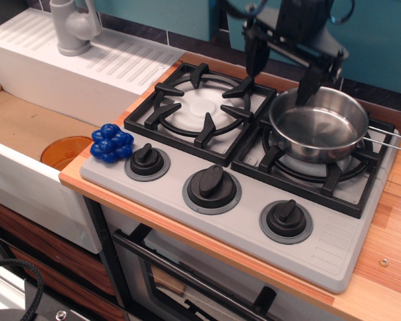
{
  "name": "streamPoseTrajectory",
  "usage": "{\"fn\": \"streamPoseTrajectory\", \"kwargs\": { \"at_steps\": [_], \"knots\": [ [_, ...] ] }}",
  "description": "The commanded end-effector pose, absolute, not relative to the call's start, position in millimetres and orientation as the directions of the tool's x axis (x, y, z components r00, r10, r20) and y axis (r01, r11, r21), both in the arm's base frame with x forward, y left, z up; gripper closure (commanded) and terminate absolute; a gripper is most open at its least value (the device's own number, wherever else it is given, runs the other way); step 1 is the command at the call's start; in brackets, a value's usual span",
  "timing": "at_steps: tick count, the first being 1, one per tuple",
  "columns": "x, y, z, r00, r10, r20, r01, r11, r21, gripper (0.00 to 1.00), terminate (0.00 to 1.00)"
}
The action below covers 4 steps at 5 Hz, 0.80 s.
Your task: Put pan on stove and put blueberry in pan
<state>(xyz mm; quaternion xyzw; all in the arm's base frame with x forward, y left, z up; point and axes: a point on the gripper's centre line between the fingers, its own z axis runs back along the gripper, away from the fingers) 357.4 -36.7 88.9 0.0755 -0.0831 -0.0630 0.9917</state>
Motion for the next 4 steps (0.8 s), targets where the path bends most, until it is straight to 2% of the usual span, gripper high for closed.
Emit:
{"fn": "streamPoseTrajectory", "kwargs": {
  "at_steps": [1, 4],
  "knots": [
    [366, -36, 84, 0.962, -0.137, 0.235, 0.100, 0.981, 0.164, 0.00, 0.00],
    [370, -36, 52, 0.949, -0.123, 0.289, 0.085, 0.986, 0.141, 0.00, 0.00]
  ]
}}
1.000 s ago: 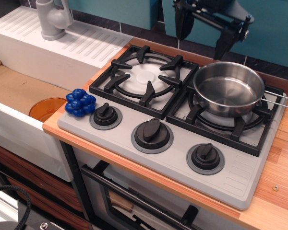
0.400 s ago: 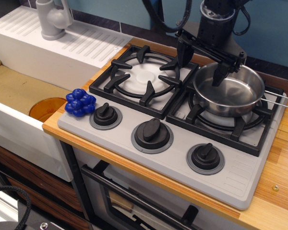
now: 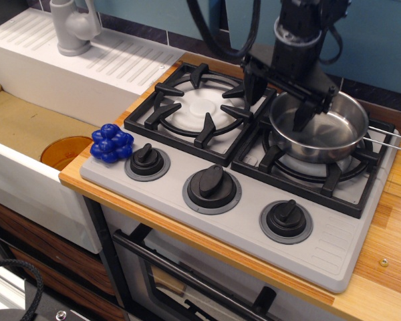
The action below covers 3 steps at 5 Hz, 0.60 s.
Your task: Put pan on stove and put blueberry in pan
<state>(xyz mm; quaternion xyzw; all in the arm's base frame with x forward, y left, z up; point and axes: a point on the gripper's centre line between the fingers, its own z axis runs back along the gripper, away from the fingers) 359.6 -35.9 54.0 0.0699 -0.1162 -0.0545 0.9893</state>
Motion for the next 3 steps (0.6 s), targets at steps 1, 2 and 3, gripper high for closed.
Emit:
{"fn": "streamPoseTrajectory", "kwargs": {
  "at_steps": [1, 2, 3],
  "knots": [
    [371, -38, 49, 0.951, -0.121, 0.285, 0.084, 0.987, 0.136, 0.00, 0.00],
    [369, -37, 55, 0.959, -0.113, 0.259, 0.069, 0.983, 0.170, 1.00, 0.00],
    [370, -39, 64, 0.966, -0.112, 0.234, 0.071, 0.982, 0.174, 1.00, 0.00]
  ]
}}
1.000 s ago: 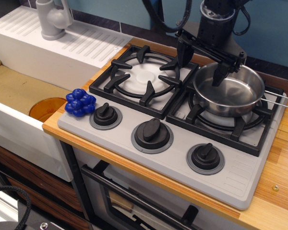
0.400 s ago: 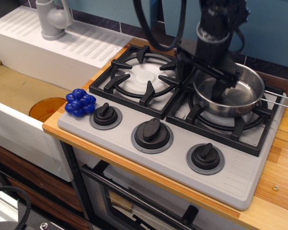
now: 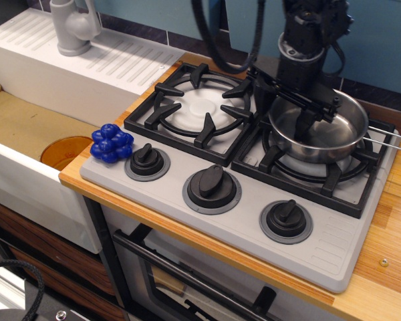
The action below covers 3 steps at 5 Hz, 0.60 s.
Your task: Put pan on stove and put blueberry in pan
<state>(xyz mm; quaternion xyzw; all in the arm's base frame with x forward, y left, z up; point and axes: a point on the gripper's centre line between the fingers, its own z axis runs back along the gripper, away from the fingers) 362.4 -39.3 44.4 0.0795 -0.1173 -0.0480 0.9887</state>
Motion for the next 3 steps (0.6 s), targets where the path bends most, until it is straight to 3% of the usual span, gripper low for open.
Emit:
{"fn": "streamPoseTrajectory", "kwargs": {
  "at_steps": [1, 3],
  "knots": [
    [366, -39, 72, 0.963, -0.124, 0.237, 0.087, 0.983, 0.163, 1.00, 0.00],
    [363, -42, 99, 0.967, -0.141, 0.213, 0.099, 0.976, 0.194, 1.00, 0.00]
  ]
}}
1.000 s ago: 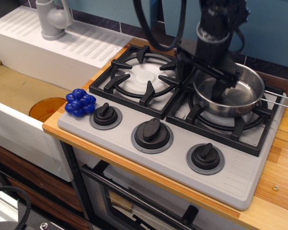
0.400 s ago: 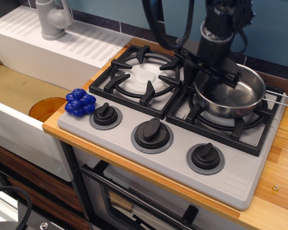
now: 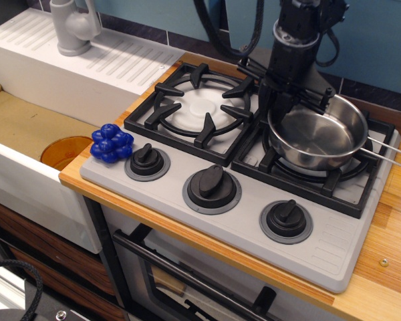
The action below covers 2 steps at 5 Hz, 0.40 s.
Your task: Put pan on stove and put blueberry in pan
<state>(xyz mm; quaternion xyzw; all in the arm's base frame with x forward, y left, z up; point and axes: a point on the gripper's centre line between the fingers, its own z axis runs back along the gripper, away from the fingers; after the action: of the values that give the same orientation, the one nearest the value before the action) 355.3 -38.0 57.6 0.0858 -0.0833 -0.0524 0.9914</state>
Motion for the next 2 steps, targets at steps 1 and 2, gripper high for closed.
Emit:
{"fn": "streamPoseTrajectory", "kwargs": {
  "at_steps": [1, 2],
  "knots": [
    [360, -46, 128, 0.974, -0.132, 0.184, 0.092, 0.973, 0.212, 1.00, 0.00],
    [359, -47, 159, 0.980, -0.124, 0.158, 0.085, 0.969, 0.231, 1.00, 0.00]
  ]
}}
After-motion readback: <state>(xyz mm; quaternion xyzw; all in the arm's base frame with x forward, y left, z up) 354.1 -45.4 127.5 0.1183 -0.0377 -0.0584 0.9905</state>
